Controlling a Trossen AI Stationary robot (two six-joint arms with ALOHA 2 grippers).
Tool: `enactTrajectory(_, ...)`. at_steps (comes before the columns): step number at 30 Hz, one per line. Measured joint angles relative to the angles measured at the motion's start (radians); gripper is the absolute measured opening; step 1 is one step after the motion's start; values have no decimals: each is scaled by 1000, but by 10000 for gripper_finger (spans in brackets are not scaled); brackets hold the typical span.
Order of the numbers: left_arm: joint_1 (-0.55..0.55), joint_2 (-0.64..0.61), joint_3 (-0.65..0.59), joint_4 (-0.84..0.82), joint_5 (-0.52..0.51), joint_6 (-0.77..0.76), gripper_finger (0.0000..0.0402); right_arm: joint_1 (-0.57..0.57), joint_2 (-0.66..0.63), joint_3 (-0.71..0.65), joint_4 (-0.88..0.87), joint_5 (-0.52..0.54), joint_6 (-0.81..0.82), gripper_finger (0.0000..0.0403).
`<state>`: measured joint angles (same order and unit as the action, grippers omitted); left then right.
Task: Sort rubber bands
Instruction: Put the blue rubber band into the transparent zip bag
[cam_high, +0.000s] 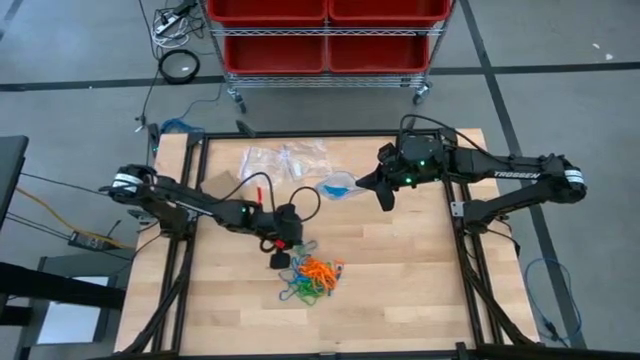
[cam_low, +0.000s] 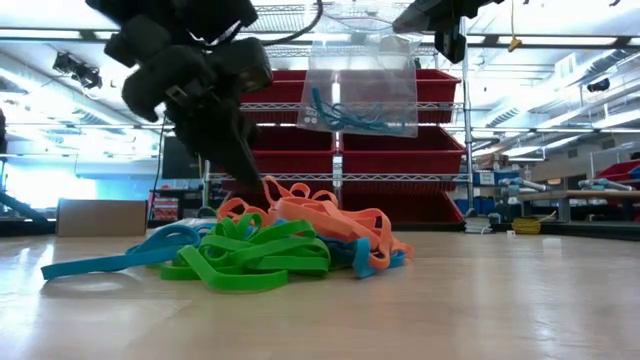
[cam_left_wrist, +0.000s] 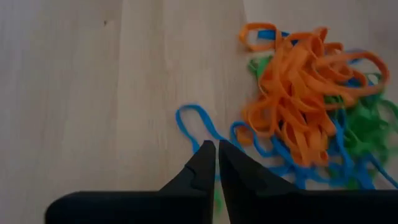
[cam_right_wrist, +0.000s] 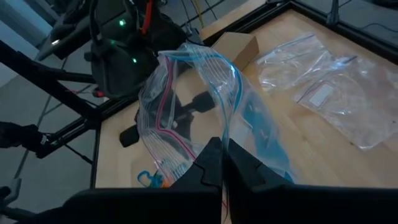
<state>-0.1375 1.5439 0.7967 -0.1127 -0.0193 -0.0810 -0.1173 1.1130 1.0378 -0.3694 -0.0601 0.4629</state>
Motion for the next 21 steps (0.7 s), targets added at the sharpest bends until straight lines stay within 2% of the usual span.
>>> enactTrajectory(4,0,42,-1,26,-6,-2,6,0,0,0,1,0,0,0)
enactTrajectory(7,1,73,-1,67,-12,-2,9,0,0,0,2,1,-1,0)
enactTrajectory(14,35,150,0,139,-13,0,77,0,0,0,1,6,-2,0)
enactTrajectory(21,53,244,1,266,69,-20,124,0,0,0,-1,8,-5,0)
